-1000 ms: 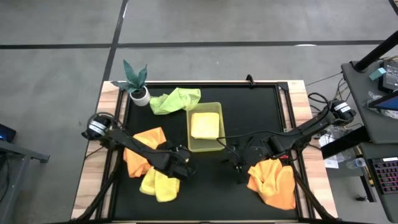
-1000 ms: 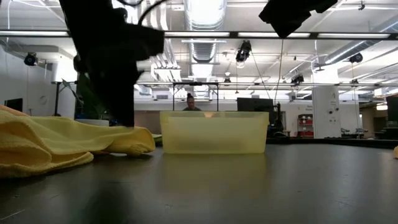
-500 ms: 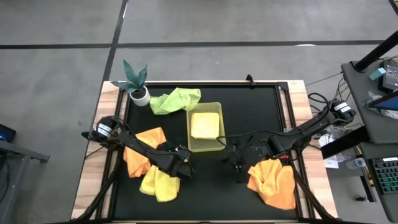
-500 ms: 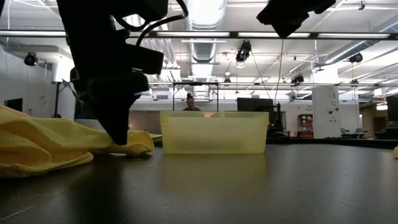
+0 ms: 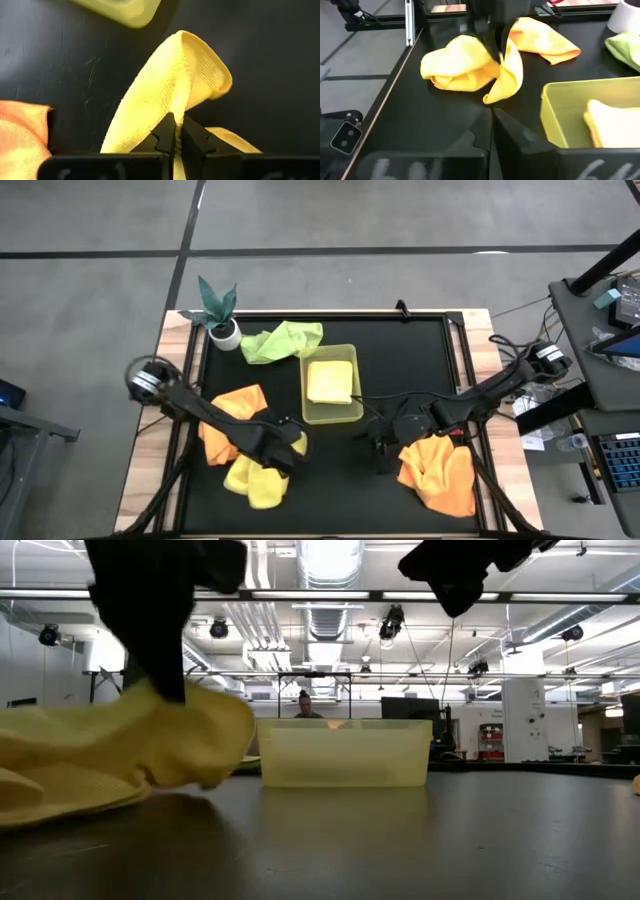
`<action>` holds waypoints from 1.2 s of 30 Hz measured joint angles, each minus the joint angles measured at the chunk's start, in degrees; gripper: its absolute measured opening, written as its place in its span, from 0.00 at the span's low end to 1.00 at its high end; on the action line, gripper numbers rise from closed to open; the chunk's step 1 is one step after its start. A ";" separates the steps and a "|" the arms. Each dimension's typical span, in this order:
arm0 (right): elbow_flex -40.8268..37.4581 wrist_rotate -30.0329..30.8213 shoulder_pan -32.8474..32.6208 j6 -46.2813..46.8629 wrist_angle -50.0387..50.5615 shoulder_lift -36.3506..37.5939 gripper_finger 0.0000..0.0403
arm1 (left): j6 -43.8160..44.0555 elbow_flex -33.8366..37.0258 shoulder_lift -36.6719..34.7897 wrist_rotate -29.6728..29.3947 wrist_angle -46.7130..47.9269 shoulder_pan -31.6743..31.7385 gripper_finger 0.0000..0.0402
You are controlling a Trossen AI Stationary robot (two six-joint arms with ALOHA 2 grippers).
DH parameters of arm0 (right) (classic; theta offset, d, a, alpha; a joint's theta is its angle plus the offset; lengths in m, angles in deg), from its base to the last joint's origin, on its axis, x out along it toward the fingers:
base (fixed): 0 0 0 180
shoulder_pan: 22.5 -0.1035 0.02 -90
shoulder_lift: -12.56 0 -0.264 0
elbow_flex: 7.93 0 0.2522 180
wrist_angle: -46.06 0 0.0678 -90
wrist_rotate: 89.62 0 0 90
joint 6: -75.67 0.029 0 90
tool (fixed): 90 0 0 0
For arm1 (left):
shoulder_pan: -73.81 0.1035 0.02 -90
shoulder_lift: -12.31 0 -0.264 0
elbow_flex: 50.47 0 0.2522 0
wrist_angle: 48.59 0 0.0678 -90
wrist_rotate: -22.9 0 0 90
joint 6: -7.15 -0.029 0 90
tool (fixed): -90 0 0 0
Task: Fold microfiber towels
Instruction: Fold the yellow microfiber cloth
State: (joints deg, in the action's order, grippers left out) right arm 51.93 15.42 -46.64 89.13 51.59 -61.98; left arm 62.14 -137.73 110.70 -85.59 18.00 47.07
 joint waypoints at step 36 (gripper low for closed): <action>22.94 9.08 1.52 -2.22 5.53 -24.15 0.05 | -3.21 0.00 -8.65 -1.62 -10.86 -1.56 0.01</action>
State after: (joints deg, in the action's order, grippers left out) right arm 74.87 24.50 -45.13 86.91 57.13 -86.13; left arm 58.93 -137.73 102.05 -87.21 7.14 45.51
